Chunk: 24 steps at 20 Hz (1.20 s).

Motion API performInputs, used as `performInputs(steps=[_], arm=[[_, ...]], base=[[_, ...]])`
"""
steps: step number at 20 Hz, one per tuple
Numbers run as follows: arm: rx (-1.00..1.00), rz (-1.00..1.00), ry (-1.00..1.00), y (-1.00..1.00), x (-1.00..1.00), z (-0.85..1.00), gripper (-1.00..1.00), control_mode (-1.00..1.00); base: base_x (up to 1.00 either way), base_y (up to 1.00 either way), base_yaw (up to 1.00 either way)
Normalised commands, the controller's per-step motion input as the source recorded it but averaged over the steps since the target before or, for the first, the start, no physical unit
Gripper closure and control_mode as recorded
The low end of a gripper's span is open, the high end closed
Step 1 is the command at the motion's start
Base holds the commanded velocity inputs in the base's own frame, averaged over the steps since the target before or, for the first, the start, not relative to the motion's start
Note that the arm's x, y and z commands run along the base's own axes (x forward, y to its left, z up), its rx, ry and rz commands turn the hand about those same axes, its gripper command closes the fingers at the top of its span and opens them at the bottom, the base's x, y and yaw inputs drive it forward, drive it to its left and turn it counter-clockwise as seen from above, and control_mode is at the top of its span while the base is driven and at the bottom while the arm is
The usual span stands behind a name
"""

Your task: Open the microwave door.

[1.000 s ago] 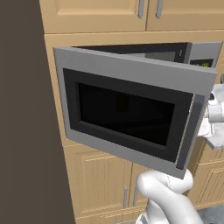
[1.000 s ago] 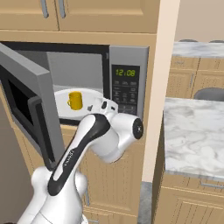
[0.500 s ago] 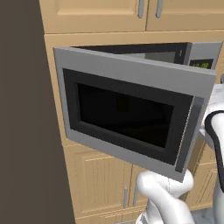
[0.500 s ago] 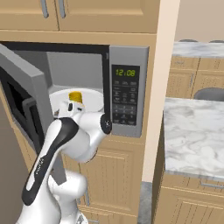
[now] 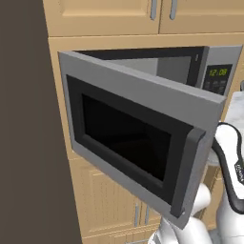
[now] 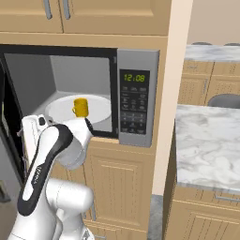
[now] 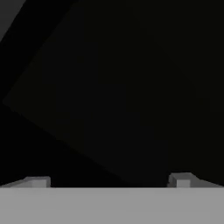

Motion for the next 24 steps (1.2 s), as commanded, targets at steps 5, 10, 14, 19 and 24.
performInputs(steps=[5, 10, 14, 19, 24], arm=[[0.09, 0.42, -0.12, 1.0, -0.5, -0.57, -1.0, -1.0], [0.11, 0.29, -0.29, 1.0, -0.47, -0.58, -1.0, -1.0], [0.12, 0.14, -0.4, 1.0, -0.36, -0.33, -1.0, -1.0], [0.11, 0.0, -0.49, 0.7, -0.2, 0.14, -1.0, -1.0], [0.15, -0.17, -0.42, -0.38, -0.23, 0.68, -1.0, -1.0]], base=[[0.0, 0.0, 0.0], [0.0, 0.0, 0.0], [0.0, 0.0, 0.0], [0.0, 0.0, 0.0], [0.0, 0.0, 0.0]])
